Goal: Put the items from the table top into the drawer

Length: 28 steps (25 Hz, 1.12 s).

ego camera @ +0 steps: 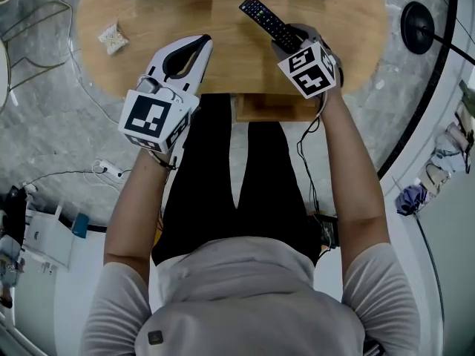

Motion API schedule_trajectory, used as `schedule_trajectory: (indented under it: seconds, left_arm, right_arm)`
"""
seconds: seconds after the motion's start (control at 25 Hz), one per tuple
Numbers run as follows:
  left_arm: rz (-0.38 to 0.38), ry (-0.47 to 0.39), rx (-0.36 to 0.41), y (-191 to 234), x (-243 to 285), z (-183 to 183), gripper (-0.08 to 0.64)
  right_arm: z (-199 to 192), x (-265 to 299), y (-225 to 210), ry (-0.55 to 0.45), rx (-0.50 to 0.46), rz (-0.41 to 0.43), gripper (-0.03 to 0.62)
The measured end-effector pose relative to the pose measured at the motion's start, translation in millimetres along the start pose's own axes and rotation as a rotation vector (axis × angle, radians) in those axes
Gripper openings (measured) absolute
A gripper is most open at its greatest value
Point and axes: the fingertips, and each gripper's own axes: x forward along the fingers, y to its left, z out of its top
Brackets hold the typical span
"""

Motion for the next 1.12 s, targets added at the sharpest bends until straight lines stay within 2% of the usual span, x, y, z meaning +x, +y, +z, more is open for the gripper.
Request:
schedule_trajectory:
  seconds: [0.28, 0.56, 0.84, 1.12]
  left_arm:
    - [-0.136, 0.052, 0.093, -35, 13, 10, 0.009]
    - [-0.187, 0.072, 0.136, -84, 20, -9, 0.009]
    - [-0.202, 0.089, 0.152, -133, 13, -49, 0.009]
    - [-0.2, 0.109, 0.149, -166, 6, -95, 0.009]
  right_arm:
    - [-24, -37, 8, -0.06, 0.194, -0.074, 0.229]
    - [-81, -50, 40, -0.094, 0.309, -0.076, 0.229]
    - [-145, -57, 89, -0.074, 0.279, -0.054, 0.229]
    - [-192, -48, 132, -0.058, 0.232, -0.02, 0.229]
